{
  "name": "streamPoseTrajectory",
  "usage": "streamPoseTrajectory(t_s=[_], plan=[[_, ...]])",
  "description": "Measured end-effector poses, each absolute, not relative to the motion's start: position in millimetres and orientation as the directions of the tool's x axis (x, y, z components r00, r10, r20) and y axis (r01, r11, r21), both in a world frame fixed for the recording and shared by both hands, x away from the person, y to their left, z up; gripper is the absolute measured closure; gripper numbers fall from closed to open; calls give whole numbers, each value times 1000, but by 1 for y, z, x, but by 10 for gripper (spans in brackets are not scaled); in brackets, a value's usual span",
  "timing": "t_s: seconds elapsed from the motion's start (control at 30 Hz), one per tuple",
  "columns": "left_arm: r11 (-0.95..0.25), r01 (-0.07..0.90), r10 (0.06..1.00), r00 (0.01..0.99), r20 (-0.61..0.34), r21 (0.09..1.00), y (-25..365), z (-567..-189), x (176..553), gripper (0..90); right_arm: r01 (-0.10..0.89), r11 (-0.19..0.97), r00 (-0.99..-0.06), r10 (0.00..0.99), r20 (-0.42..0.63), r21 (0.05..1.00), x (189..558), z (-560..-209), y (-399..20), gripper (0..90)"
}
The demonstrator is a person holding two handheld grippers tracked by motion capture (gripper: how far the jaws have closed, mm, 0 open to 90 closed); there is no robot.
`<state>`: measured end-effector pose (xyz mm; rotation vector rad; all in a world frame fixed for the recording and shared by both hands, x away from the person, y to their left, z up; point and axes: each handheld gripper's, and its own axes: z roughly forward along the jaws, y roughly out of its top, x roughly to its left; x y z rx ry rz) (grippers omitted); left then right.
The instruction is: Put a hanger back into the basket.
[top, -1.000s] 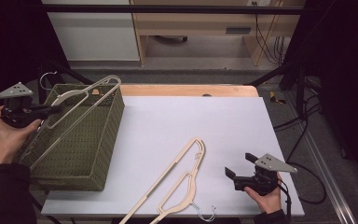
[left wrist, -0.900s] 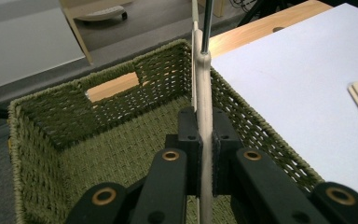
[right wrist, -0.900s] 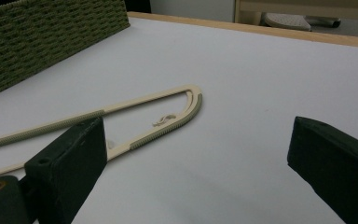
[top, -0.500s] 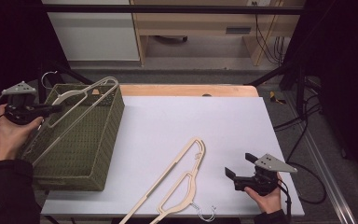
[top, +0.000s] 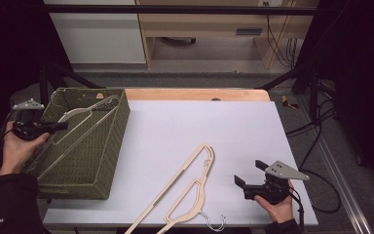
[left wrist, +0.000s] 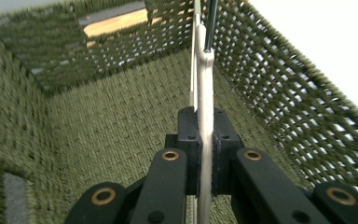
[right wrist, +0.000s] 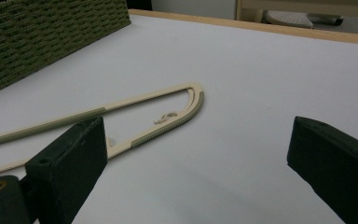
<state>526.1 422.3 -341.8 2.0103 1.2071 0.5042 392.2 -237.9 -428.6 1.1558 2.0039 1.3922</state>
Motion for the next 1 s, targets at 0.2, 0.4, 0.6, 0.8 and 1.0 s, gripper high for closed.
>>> streamPoseTrajectory(t_s=[0.2,0.4,0.6,0.8,1.0], plan=[[-294,597,882,471,-30,746,415,-357,530,843,388,141,-554,826,108,911,392,-428,-238,53],[-265,604,913,408,-7,751,419,-367,532,823,388,146,-557,824,105,910,392,-428,-239,53],[-252,626,944,326,46,738,423,-371,534,797,388,145,-555,825,106,910,392,-429,-238,53],[-240,674,961,269,70,699,434,-379,534,789,389,144,-556,824,107,910,392,-429,-238,53],[-218,715,972,219,83,665,439,-385,535,779,389,153,-559,823,101,908,392,-429,-237,52]])
